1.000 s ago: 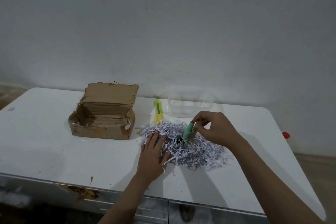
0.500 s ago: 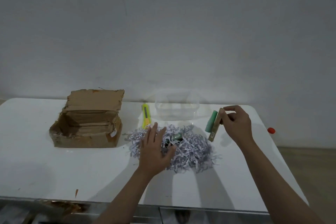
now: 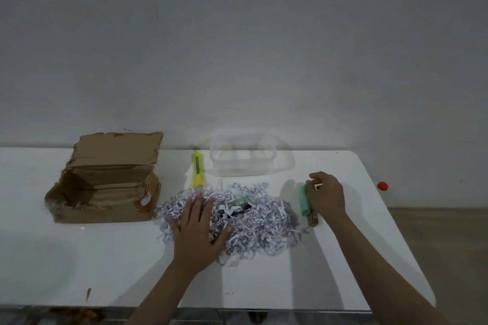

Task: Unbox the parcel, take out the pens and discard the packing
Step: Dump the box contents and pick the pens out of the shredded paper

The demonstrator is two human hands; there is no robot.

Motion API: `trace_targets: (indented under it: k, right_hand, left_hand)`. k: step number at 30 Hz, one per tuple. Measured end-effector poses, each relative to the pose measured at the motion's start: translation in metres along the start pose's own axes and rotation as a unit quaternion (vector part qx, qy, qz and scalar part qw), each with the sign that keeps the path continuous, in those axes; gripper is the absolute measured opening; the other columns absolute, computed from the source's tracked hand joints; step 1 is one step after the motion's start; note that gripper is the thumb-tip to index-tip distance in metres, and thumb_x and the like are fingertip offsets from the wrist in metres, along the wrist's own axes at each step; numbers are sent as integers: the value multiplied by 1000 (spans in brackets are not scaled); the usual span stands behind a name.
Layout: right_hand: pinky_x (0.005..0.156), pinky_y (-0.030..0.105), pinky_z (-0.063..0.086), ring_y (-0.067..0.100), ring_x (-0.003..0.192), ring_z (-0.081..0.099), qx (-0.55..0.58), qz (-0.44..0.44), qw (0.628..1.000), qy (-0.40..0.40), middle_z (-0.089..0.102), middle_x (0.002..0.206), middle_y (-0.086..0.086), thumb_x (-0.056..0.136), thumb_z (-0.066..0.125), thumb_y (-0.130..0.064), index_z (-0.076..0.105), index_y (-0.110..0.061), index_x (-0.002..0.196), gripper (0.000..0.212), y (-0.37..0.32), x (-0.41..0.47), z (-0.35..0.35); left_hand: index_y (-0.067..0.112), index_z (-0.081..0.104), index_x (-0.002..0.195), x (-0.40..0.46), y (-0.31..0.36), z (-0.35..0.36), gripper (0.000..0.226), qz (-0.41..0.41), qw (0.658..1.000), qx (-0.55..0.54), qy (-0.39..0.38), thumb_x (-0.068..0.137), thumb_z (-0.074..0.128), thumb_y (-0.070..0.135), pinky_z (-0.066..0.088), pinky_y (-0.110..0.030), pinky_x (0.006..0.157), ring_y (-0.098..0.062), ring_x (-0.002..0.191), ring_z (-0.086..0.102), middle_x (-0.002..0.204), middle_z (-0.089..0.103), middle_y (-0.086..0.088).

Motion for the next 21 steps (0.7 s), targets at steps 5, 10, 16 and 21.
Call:
trace_targets:
  k: [5,10,16,21]
  right_hand:
    - [74,23,45,16,77,61,51,-199,976,-74,71,90,4,81,68,-6,71,-9,98,18,-64,-36,25]
    - [74,11,39,13,91,60,13,-238,941,-241,71,104,3,85,65,-10,71,-10,105,21,-101,-48,64]
    - [85,39,51,25,101,59,-158,-283,899,-294,70,106,4,81,62,-24,70,-18,107,27,-109,-45,86]
    - [88,39,39,24,104,53,-210,-276,889,-299,64,105,0,77,66,-29,69,-23,103,26,-104,-43,84]
  left_hand:
    - [31,36,143,-3,-9,0,79,-16,1000,9,-1,78,35,76,-7,-66,105,-24,145,11,156,23,2]
    - [31,37,143,-8,-10,3,78,-16,1000,-2,-2,81,26,77,-7,-60,107,-24,145,10,156,23,1]
    - [31,35,143,-8,-12,5,75,-16,1000,-7,-2,82,32,74,-7,-59,109,-21,146,6,157,20,3]
    - [32,33,144,-7,-13,5,74,-15,1000,-11,0,82,35,73,-5,-59,109,-19,146,4,157,19,4]
Point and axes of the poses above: each hand's wrist, its own x-axis towards the middle knuckle, its own z-axis out of the palm, y = z × x, the point moved 3 cm from there along x, towards the middle knuckle
